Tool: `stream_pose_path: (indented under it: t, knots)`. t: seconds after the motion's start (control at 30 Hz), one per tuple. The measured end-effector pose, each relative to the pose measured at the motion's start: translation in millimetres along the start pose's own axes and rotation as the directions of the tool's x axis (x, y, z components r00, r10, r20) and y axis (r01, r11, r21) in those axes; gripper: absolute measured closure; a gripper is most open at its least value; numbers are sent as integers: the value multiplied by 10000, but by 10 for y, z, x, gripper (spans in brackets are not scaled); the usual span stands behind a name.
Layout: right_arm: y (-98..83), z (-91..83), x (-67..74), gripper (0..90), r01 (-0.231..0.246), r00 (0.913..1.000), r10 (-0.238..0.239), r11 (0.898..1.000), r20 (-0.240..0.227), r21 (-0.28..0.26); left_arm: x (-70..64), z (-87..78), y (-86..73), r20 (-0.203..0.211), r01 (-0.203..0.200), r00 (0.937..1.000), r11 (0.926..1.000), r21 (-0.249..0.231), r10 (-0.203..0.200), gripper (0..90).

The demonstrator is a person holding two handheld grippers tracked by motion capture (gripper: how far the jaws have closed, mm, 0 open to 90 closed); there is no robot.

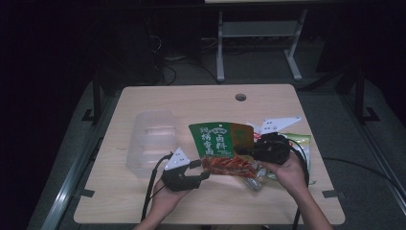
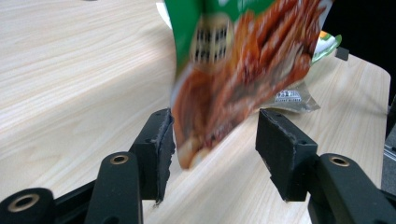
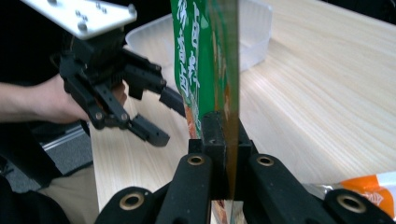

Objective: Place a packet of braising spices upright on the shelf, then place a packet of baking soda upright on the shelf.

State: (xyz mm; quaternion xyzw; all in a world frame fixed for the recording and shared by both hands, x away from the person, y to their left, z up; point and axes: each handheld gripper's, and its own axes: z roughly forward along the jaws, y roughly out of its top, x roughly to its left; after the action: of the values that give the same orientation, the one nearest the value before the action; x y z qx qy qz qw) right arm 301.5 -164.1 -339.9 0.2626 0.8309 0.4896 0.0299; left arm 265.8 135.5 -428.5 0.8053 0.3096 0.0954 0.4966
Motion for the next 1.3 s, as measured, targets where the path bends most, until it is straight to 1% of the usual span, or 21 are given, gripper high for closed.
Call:
stream_pose_path:
  t: [0.03,0.07,0.17,0.2,0.23,0.27,0.37,0.43,0.5,0.53,0.57,0.63,0.67,0.73,0.77,0.97,1.03,1.07,1.17,1.23,1.3]
  knots:
    - [17,-11,0,899,-10,10000,10,10000,67,-25,1,-5,-12,51,8,10000,10000,94,-8,450]
    - [53,-37,-13,899,-92,9999,94,9998,105,-166,-3,-13,-25,20,-22,10000,10000,64,22,447]
    - [85,-58,-19,899,-152,9997,157,9994,167,-297,-7,-27,-42,-10,-187,9998,9998,39,187,435]
    - [104,-66,-25,899,-155,9997,163,9991,195,-383,-27,-23,-52,-33,-90,10000,9999,-44,90,427]
    - [124,-73,-30,899,-152,9996,162,9991,251,-392,-29,-27,-62,-24,-229,9997,9997,-14,229,422]
    - [142,-71,-35,899,-104,9993,119,9991,358,-417,-37,-27,-70,2,-252,9997,9997,-8,252,418]
    - [194,-54,-55,899,-173,9988,191,9991,458,-381,-54,-38,-85,30,-375,9993,9993,79,375,396]
    - [232,-36,-56,899,-161,9987,178,9992,472,-366,-66,-52,-85,-4,-425,9991,9991,18,425,392]
    - [281,-11,-50,899,-94,9985,112,9994,531,-337,-73,-65,-85,-30,-470,9989,9989,-5,470,384]
    - [339,19,-46,899,-65,9983,82,9995,570,-298,-79,-71,-85,-11,-492,9988,9988,39,492,375]
    - [339,19,-46,899,-65,9983,82,9995,570,-298,-89,-72,-85,-3,-523,9986,9986,32,523,375]
    - [399,45,-42,898,-16,9981,34,9996,623,-296,-106,-78,-86,13,-684,9977,9976,57,684,363]
    - [430,56,-45,899,38,9980,-19,9995,629,-304,-129,-72,-89,27,-629,9980,9980,-9,629,357]
    - [531,98,-42,899,103,9977,-78,9993,674,-367,-142,-68,-91,11,-758,9971,9971,-8,758,349]
    - [531,98,-42,899,103,9977,-78,9993,674,-367,-147,-66,-91,-10,-833,9965,9965,11,833,349]
    - [730,238,-24,898,302,9978,-284,9991,600,-282,-150,-68,-102,38,-707,9975,9975,61,707,338]
    - [785,285,-23,898,359,9979,-346,9991,547,-243,-152,-68,-106,8,-843,9964,9964,128,843,336]
    - [810,305,-31,898,501,9972,-488,9985,563,-211,-152,-67,-106,16,-929,9957,9955,168,929,335]
    - [877,358,-23,898,465,9978,-456,9988,479,-176,-164,-61,-111,29,-1040,9946,9941,296,1040,330]
    - [916,394,-23,898,472,9977,-463,9987,501,-168,-170,-55,-115,68,-1069,9943,9938,294,1067,328]
    - [940,422,-27,898,533,9972,-525,9985,525,-138,-183,-47,-119,102,-965,9953,9951,219,963,324]
